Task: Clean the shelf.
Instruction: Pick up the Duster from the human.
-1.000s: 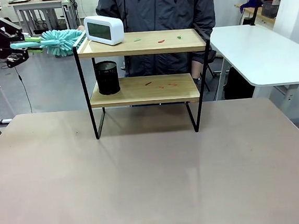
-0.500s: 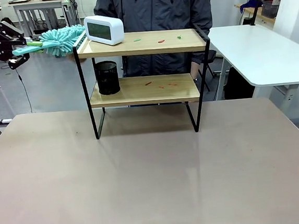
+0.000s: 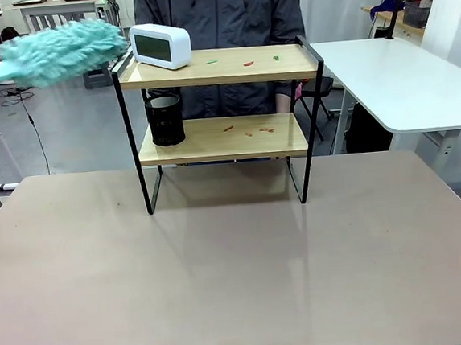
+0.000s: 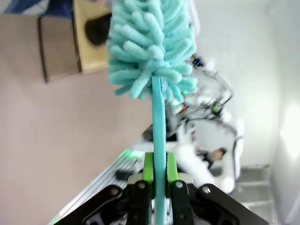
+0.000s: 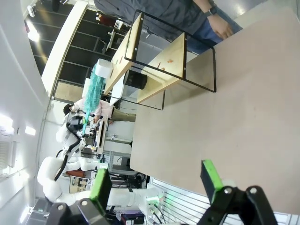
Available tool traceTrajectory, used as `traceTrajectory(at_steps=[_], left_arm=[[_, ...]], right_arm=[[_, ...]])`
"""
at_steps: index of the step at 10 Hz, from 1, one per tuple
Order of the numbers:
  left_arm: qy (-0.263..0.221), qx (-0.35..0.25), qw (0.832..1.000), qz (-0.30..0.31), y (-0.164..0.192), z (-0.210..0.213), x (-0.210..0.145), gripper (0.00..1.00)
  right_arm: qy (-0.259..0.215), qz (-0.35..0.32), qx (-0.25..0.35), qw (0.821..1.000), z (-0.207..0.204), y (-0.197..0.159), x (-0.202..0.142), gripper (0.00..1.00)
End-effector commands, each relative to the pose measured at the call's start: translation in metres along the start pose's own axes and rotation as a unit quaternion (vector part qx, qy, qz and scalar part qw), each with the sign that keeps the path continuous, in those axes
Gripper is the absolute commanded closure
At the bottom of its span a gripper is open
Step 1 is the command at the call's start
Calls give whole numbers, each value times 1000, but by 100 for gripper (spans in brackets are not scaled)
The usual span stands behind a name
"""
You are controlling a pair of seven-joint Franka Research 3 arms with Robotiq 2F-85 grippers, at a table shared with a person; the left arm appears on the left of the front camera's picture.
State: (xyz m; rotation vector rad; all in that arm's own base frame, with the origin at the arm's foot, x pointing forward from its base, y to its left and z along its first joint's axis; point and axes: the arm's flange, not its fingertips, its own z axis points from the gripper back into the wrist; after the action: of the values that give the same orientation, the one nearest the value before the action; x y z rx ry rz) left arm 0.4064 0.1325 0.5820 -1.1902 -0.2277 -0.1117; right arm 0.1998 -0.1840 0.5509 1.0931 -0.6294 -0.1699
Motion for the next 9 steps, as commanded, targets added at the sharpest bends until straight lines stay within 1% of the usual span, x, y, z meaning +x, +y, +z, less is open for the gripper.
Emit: traceTrajectory(at_steps=[1, 2, 3, 4, 5, 6, 7, 9], left_arm=[[13, 67, 995, -73, -3, 40, -87, 100], [13, 113, 989, -98, -1, 54, -124, 100], [40, 143, 980, -132, 3, 62, -154, 100], [69, 163, 971, -162, 11, 65, -172, 100], [101, 207, 956, -182, 23, 63, -177, 100], [136, 210, 950, -186, 30, 58, -169, 100], [91, 178, 968, -149, 8, 75, -182, 100], [91, 178, 968, -149, 8, 75, -182, 100]], right_arm=[[-6, 13, 10, 1000, 0, 4, 3, 0], [-6, 13, 10, 1000, 0, 4, 3, 0], [-6, 13, 10, 1000, 0, 4, 3, 0], [-6, 13, 10, 1000, 0, 4, 3, 0], [-6, 13, 10, 1000, 0, 4, 3, 0], [-6, 13, 10, 1000, 0, 4, 3, 0], [-6, 13, 10, 1000, 0, 4, 3, 0], [-6, 13, 10, 1000, 0, 4, 3, 0]])
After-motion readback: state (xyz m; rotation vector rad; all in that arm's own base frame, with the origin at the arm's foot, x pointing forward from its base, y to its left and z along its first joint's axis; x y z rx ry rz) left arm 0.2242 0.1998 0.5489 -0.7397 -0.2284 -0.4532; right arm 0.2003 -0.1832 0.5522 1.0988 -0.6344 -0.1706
